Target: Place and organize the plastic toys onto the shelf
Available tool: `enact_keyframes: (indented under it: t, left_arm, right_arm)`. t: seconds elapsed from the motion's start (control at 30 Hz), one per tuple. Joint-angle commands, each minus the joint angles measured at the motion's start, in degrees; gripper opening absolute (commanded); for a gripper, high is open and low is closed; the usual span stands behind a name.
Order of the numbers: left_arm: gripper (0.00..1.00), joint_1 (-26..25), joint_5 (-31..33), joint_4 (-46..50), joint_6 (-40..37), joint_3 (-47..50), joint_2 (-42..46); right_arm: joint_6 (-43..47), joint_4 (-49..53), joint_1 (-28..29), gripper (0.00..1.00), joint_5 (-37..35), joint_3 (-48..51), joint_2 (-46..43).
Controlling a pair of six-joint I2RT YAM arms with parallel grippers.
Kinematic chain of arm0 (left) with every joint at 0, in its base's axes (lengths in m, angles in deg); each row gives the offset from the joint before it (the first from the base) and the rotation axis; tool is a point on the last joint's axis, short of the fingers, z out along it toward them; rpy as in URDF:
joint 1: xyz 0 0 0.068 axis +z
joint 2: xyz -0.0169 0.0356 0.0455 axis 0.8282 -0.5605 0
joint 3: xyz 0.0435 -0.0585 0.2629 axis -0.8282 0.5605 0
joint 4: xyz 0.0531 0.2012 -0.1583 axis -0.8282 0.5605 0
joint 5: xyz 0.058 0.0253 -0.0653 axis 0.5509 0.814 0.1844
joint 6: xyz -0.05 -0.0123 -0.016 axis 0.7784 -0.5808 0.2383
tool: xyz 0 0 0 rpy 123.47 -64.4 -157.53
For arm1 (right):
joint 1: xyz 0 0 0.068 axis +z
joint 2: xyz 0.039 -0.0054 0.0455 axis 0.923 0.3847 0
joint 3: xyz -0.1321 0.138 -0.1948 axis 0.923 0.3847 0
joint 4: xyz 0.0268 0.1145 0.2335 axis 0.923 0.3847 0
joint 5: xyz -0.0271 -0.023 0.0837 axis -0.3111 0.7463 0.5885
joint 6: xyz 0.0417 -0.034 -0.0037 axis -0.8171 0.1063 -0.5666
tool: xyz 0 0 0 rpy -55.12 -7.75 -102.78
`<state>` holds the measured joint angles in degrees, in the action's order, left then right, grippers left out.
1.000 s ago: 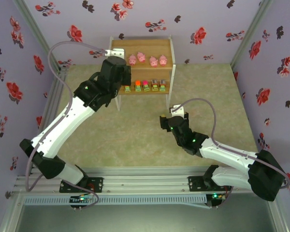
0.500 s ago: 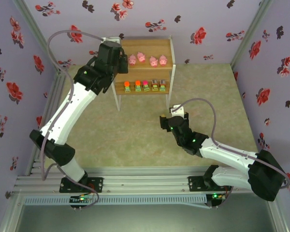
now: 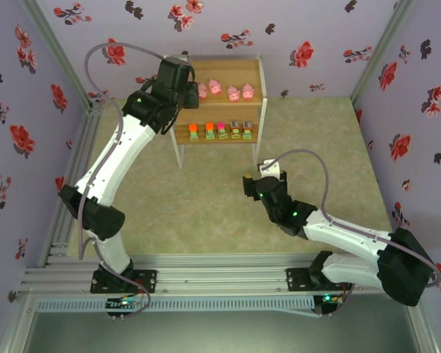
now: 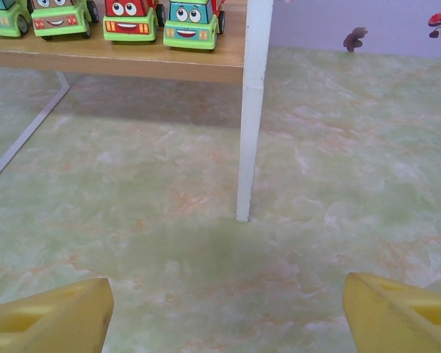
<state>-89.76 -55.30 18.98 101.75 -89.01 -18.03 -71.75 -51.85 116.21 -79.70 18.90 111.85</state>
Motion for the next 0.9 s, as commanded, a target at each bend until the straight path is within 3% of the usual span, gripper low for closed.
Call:
enact_keyframes:
  t: [0.0, 0.87]
  left_arm:
    - [0.36, 0.4, -0.4, 1.0, 1.3, -1.9, -0.5]
    - [0.39, 0.4, 1.1, 3.3, 4.0, -3.2, -2.0]
  right_arm:
    - [-0.2, 0.8, -0.4, 0.76, 0.3, -1.9, 0.1]
    - [-0.2, 0.8, -0.5, 0.76, 0.6, -2.1, 0.5]
